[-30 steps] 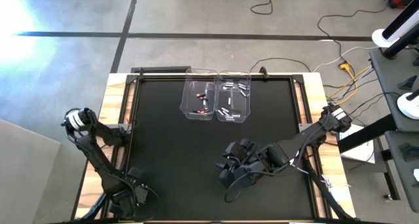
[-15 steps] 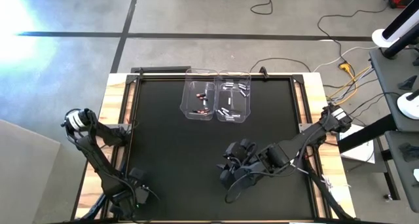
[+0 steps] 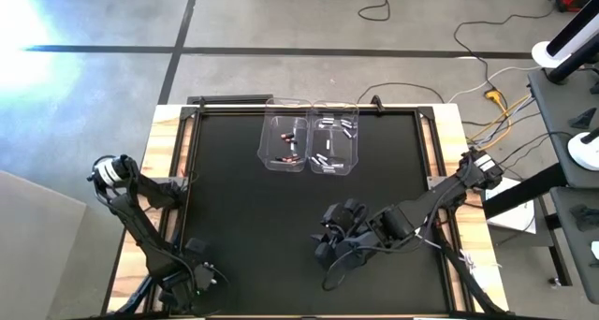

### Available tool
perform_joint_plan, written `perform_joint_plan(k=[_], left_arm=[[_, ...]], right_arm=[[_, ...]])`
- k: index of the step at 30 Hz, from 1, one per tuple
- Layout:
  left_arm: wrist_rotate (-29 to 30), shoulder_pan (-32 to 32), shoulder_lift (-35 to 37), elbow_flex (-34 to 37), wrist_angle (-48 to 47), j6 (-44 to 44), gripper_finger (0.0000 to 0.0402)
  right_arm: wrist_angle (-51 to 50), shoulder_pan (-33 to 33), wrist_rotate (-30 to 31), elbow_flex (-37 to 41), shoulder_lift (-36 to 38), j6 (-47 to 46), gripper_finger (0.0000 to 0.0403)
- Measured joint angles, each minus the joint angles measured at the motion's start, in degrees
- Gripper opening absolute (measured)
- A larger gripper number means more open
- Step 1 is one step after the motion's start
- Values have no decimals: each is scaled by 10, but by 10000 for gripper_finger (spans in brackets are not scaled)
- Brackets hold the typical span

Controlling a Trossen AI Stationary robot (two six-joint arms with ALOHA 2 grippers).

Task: Sort batteries
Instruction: Put the black battery into the left transparent bin

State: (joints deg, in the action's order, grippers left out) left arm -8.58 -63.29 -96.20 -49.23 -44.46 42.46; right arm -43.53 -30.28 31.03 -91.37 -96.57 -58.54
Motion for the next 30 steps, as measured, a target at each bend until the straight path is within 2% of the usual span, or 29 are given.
perform_joint_plan(k=[13, 23, 30], left_arm=[[11, -1, 33, 3, -27, 40, 12], [85, 14, 137, 4, -81, 104, 11], [172, 71, 222, 3, -80, 112, 11]], right_arm=[[1, -6, 4, 0, 0, 0, 207], [46, 1, 25, 56, -1, 17, 210], [103, 22, 24, 75, -35, 66, 206]])
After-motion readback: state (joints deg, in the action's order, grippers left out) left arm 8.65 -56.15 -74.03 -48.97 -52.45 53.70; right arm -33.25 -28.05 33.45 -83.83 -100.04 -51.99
